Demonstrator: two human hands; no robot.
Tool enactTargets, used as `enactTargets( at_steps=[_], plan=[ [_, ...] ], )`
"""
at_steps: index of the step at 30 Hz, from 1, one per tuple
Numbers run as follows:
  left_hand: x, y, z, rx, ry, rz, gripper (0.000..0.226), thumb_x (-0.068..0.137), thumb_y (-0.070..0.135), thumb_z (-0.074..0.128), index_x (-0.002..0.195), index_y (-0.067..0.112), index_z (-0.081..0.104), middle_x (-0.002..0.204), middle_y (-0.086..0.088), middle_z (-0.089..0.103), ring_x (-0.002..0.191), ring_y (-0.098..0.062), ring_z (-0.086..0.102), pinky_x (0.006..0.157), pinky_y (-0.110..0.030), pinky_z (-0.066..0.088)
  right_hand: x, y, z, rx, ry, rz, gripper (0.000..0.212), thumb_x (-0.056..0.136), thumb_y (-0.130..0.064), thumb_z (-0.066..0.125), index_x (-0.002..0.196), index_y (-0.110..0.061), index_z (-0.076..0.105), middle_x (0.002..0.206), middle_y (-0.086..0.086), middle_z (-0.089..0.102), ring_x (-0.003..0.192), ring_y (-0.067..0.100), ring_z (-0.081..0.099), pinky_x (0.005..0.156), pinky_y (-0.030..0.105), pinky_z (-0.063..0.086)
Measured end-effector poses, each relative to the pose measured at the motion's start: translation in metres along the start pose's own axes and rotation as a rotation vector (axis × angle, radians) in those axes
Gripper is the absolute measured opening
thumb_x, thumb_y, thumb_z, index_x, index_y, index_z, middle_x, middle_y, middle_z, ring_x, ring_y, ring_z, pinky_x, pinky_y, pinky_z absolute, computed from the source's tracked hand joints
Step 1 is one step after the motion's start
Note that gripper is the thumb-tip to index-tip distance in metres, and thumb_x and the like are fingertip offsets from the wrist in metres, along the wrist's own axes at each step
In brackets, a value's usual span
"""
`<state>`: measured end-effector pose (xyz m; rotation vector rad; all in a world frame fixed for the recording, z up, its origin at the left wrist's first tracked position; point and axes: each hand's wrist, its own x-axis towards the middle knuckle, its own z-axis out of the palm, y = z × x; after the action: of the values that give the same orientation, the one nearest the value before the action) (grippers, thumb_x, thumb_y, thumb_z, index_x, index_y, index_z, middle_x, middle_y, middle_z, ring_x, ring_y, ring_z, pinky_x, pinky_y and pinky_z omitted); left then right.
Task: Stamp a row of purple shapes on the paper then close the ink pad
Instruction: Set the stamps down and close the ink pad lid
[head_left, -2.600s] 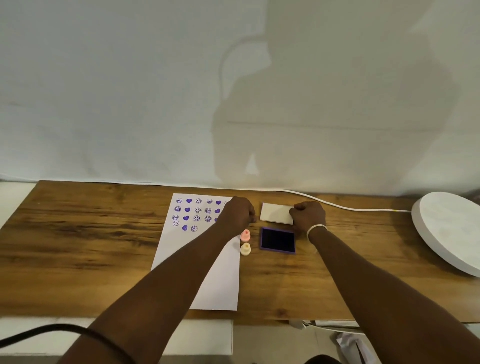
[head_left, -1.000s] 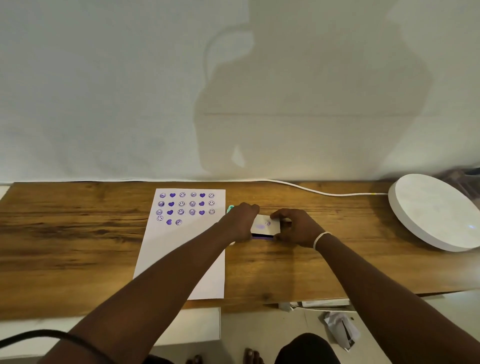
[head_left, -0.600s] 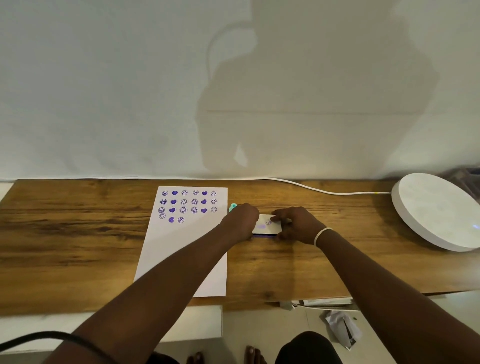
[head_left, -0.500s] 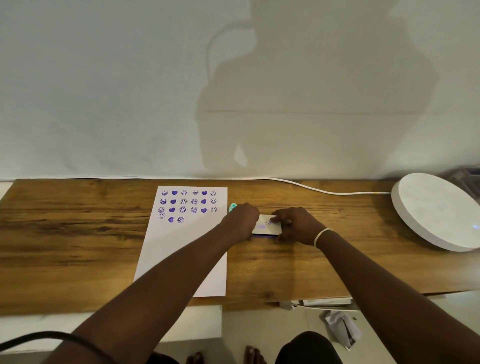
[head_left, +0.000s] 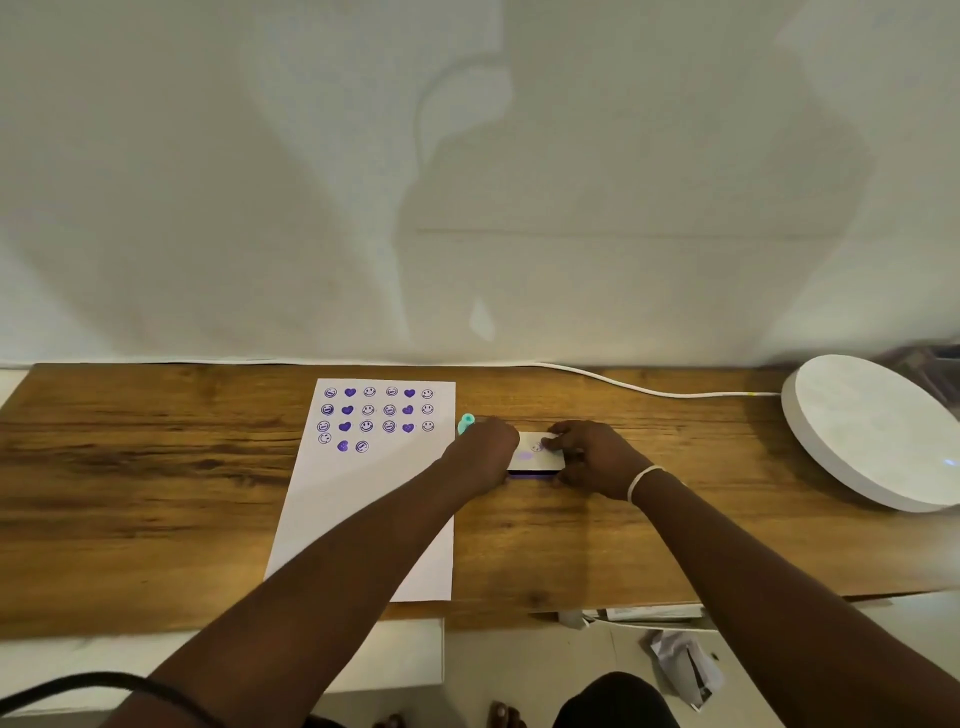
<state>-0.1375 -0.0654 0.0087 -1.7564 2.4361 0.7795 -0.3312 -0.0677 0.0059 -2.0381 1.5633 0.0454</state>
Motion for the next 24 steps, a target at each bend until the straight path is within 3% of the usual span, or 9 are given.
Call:
enactTargets(
  at_steps=[6, 10, 12, 14, 16, 18, 21, 24],
  plan=[
    [-0.016, 0.009, -0.009, 0.050, 0.117, 0.042, 0.034, 0.089, 0.020, 0.067, 0.120, 0.009, 0.060, 0.123, -0.010, 0.063, 0.105, -0.025, 0.064, 0.090, -0.026, 0.049, -0.002, -0.003, 0.001, 0.094, 0.054, 0.038, 0.068, 0.074, -0.018, 0.081, 0.136, -0.019, 0.053, 0.141, 0.006, 0.053, 0.127, 0.026, 0.051, 0.107, 0.039, 0.045],
    [-0.045, -0.008, -0.045, -0.053, 0.371, 0.090, 0.018, 0.087, 0.028, 0.064, 0.098, 0.013, 0.064, 0.102, -0.004, 0.063, 0.095, -0.020, 0.060, 0.076, -0.029, 0.044, -0.009, -0.006, -0.005, 0.034, 0.108, 0.018, 0.081, 0.067, -0.031, 0.086, 0.138, -0.021, 0.048, 0.148, 0.003, 0.041, 0.128, 0.023, 0.047, 0.104, 0.033, 0.045],
    [-0.062, -0.042, -0.062, -0.129, 0.574, 0.005, 0.016, 0.083, 0.029, 0.067, 0.082, 0.014, 0.063, 0.086, 0.000, 0.063, 0.084, -0.021, 0.059, 0.071, -0.029, 0.042, -0.019, -0.018, -0.006, 0.078, 0.273, 0.000, 0.070, 0.069, -0.033, 0.085, 0.131, -0.020, 0.054, 0.138, 0.001, 0.046, 0.113, 0.020, 0.055, 0.088, 0.030, 0.055],
    [-0.080, -0.088, -0.069, -0.188, 0.684, -0.181, 0.017, 0.077, 0.029, 0.072, 0.074, 0.016, 0.062, 0.079, 0.001, 0.066, 0.083, -0.022, 0.062, 0.070, -0.028, 0.043, -0.030, -0.048, 0.001, 0.111, 0.519, -0.103, 0.042, 0.075, -0.028, 0.079, 0.111, -0.017, 0.062, 0.114, 0.001, 0.057, 0.091, 0.016, 0.060, 0.071, 0.026, 0.057],
    [-0.094, -0.129, -0.066, -0.149, 0.542, -0.351, 0.017, 0.074, 0.030, 0.075, 0.080, 0.016, 0.066, 0.091, -0.001, 0.071, 0.094, -0.024, 0.065, 0.079, -0.031, 0.048, -0.044, -0.092, 0.019, 0.134, 0.598, -0.259, 0.022, 0.079, -0.025, 0.074, 0.097, -0.017, 0.065, 0.094, -0.001, 0.063, 0.075, 0.008, 0.056, 0.064, 0.020, 0.050],
    [-0.106, -0.158, -0.053, -0.055, 0.322, -0.431, 0.031, 0.071, 0.035, 0.076, 0.092, 0.014, 0.067, 0.103, -0.002, 0.069, 0.105, -0.023, 0.062, 0.087, -0.032, 0.047, -0.054, -0.139, 0.047, 0.126, 0.443, -0.391, 0.020, 0.083, -0.031, 0.069, 0.098, -0.018, 0.067, 0.090, -0.003, 0.066, 0.072, 0.006, 0.056, 0.065, 0.018, 0.044],
    [-0.116, -0.175, -0.035, -0.053, 0.184, -0.480, 0.052, 0.065, 0.046, 0.080, 0.102, 0.014, 0.063, 0.107, -0.001, 0.064, 0.105, -0.021, 0.060, 0.083, -0.029, 0.046, -0.050, -0.182, 0.088, -0.007, 0.096, -0.381, 0.047, 0.087, -0.046, 0.060, 0.121, -0.015, 0.060, 0.112, 0.006, 0.063, 0.096, 0.020, 0.061, 0.083, 0.029, 0.049],
    [-0.123, -0.175, -0.032, -0.088, 0.124, -0.531, 0.065, 0.059, 0.054, 0.083, 0.107, 0.015, 0.059, 0.107, -0.001, 0.064, 0.098, -0.017, 0.060, 0.075, -0.026, 0.046, -0.036, -0.196, 0.103, -0.131, -0.054, -0.260, 0.061, 0.087, -0.050, 0.060, 0.134, -0.013, 0.050, 0.131, 0.012, 0.050, 0.117, 0.029, 0.052, 0.099, 0.040, 0.045]
  ],
)
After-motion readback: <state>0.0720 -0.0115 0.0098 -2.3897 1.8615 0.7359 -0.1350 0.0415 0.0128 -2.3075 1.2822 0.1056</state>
